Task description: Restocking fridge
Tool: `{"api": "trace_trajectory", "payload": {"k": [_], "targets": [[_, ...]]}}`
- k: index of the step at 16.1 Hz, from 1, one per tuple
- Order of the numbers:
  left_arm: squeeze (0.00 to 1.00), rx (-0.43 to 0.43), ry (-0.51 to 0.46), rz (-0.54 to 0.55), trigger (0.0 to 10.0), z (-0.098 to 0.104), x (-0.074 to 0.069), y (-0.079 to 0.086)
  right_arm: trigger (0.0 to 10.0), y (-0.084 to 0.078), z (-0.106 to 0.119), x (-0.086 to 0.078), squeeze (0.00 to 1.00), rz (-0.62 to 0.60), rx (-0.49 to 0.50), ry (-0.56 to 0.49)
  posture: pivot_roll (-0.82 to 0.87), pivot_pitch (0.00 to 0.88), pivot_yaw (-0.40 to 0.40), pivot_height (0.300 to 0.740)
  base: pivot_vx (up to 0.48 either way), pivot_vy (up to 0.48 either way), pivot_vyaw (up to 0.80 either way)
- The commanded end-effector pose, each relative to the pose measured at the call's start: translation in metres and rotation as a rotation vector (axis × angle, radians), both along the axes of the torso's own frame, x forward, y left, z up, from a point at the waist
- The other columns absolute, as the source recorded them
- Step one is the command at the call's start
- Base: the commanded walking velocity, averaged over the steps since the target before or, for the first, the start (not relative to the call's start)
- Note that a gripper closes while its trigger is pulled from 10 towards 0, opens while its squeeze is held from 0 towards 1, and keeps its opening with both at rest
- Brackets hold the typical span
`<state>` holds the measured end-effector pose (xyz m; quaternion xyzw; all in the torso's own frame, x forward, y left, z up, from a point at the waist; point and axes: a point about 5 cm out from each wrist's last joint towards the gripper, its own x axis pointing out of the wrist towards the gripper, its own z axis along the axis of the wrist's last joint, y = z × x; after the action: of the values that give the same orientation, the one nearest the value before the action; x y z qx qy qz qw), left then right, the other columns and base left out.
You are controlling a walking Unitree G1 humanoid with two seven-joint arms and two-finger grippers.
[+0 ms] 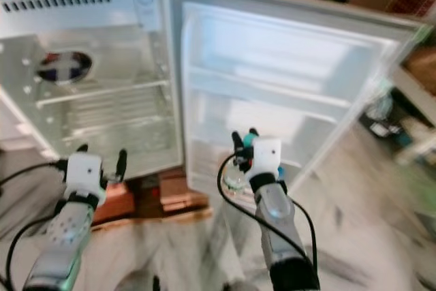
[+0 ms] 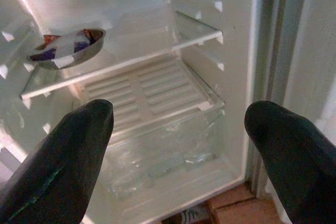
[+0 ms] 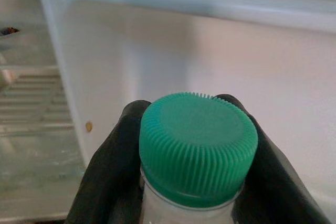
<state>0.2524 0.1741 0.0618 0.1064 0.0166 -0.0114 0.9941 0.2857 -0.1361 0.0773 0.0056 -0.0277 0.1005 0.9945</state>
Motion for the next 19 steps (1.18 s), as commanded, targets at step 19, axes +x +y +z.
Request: {"api": "trace_trajectory", "payload": {"k": [19], "targets": [[0.0,-0.011,0.016,-0.024,10.0,-0.0022,-0.0105,-0.0087,10.0,-0.0194,0.0021,0.0005,0.0,-0.092,-0.011,-0.005,0.17,0.083,-0.064,0.74,0.071,-0.072,0.0]]}}
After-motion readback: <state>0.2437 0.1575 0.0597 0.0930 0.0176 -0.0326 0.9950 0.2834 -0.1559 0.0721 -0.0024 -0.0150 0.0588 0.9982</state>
